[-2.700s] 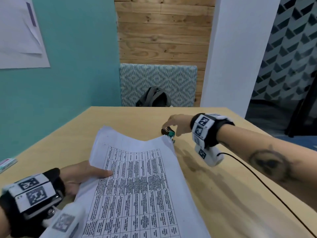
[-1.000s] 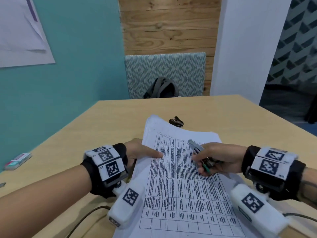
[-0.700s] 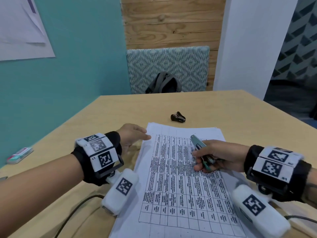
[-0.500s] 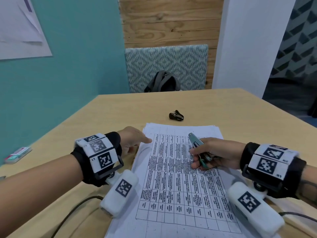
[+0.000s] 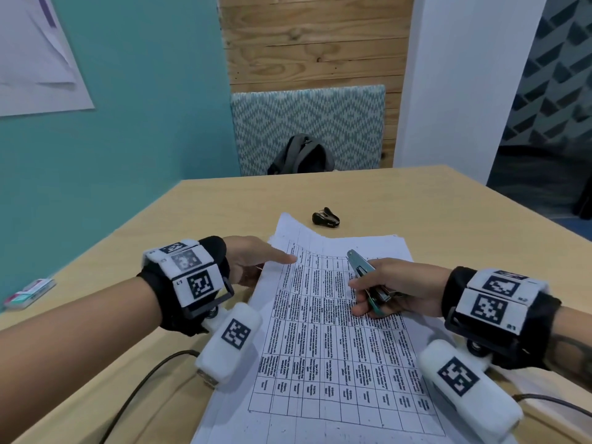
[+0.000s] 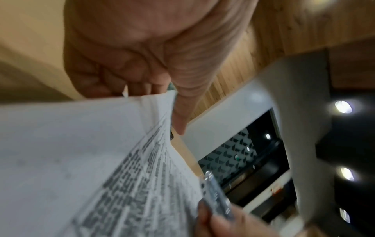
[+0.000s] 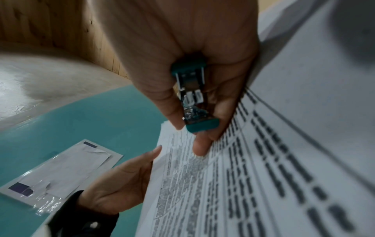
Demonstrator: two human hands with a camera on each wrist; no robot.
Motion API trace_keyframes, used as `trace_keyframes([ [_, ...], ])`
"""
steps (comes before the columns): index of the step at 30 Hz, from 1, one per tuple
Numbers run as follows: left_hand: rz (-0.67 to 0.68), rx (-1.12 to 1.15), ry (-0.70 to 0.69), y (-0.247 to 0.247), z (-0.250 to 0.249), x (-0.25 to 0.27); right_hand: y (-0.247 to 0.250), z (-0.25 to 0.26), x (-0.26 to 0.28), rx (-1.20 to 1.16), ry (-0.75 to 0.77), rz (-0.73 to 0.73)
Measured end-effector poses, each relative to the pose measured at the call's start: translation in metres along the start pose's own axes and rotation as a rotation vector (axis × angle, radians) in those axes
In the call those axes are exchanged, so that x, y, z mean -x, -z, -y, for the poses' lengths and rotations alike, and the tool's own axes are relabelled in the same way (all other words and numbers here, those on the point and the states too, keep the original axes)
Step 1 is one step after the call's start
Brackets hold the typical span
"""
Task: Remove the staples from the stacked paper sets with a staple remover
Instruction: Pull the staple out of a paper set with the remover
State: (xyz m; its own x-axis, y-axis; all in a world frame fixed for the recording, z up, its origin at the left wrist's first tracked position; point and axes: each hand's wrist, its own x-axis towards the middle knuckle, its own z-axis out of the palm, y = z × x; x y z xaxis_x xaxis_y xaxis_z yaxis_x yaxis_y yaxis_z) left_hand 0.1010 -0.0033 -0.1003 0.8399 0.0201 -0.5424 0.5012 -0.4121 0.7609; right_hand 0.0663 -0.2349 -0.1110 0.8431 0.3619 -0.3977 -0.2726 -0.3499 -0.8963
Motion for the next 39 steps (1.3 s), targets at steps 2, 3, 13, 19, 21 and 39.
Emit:
trace_keyframes([
  [2, 0.161, 0.154, 0.027, -0.003, -0.003, 0.005, 0.0, 0.0, 0.001, -0.001, -0.002, 0.001],
  [3, 0.239, 0.212, 0.041, -0.004, -0.003, 0.006, 0.0, 0.0, 0.001, -0.003, -0.002, 0.0],
  [13, 0.103, 0.18, -0.145, -0.026, 0.002, 0.01, 0.004, 0.004, 0.006, -0.06, 0.034, -0.04],
  [19, -0.05, 0.183, -0.375, -0.017, 0.002, 0.01, 0.035, 0.009, 0.018, -0.048, 0.095, -0.361],
  [21, -0.033, 0.225, -0.479, -0.014, -0.005, 0.022, 0.045, 0.01, 0.02, -0.017, 0.14, -0.479],
  [39, -0.161, 0.217, -1.11, 0.003, -0.056, 0.145, 0.047, 0.087, 0.103, 0.003, 0.867, -0.832],
])
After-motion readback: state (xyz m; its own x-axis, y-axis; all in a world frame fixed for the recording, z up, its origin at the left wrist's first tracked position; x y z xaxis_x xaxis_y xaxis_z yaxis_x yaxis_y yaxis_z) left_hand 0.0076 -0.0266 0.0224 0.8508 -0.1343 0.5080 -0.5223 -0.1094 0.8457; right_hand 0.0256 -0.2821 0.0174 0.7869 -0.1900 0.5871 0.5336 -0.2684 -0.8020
